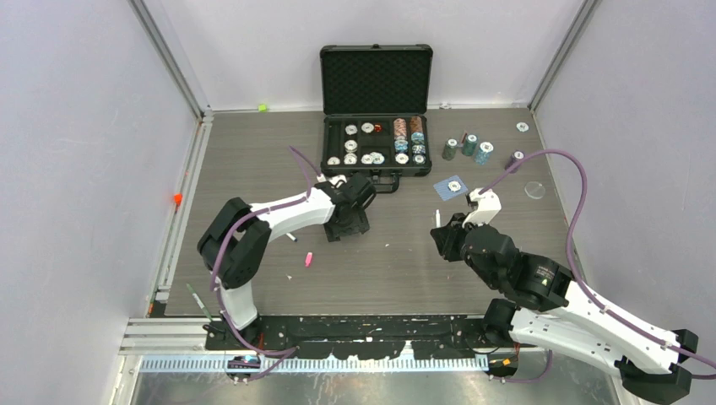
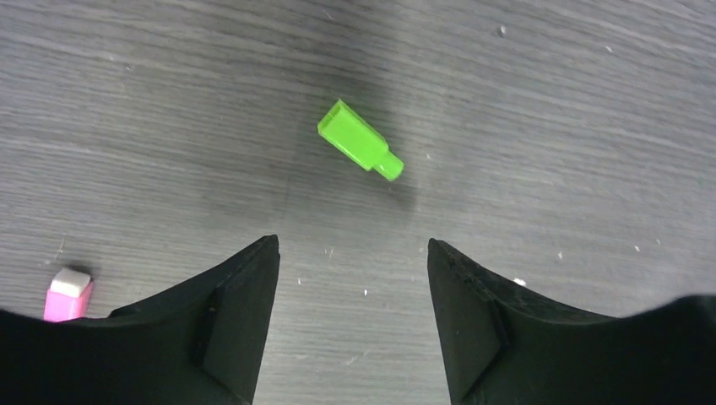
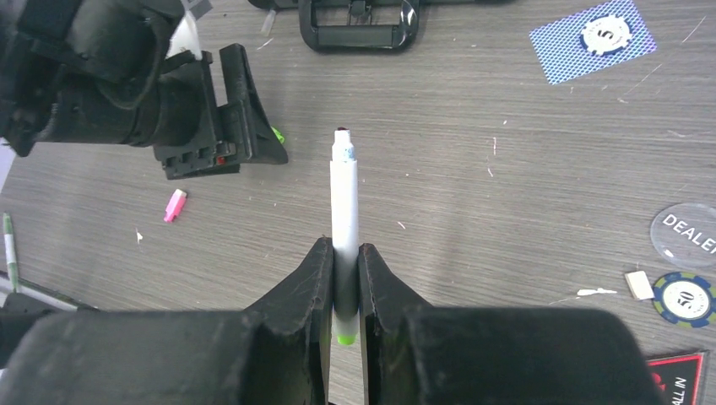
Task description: Insert the pens into the pen caps
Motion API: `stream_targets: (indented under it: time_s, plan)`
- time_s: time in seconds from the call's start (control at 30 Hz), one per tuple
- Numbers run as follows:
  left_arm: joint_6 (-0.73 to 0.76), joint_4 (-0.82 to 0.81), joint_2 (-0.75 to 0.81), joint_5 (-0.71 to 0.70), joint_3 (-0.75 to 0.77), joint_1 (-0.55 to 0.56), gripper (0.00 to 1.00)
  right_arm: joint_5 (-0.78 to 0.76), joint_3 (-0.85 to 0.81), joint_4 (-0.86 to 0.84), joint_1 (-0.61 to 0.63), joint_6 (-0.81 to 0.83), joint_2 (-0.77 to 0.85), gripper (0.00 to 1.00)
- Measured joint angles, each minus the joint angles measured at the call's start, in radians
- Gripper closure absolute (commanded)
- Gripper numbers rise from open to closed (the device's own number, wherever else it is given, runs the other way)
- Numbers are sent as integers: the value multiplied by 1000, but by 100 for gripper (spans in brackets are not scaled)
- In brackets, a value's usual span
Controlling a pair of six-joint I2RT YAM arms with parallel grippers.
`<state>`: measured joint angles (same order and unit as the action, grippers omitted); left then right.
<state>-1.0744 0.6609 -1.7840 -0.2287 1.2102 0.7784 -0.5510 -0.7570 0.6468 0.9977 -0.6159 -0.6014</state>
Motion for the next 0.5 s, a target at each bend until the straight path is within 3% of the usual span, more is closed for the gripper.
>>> stream_targets:
  time_s: [0.5]
  plan:
    - [-69,16,-116,-72,84,-22,55,39,23,-2,0,-42,60,100]
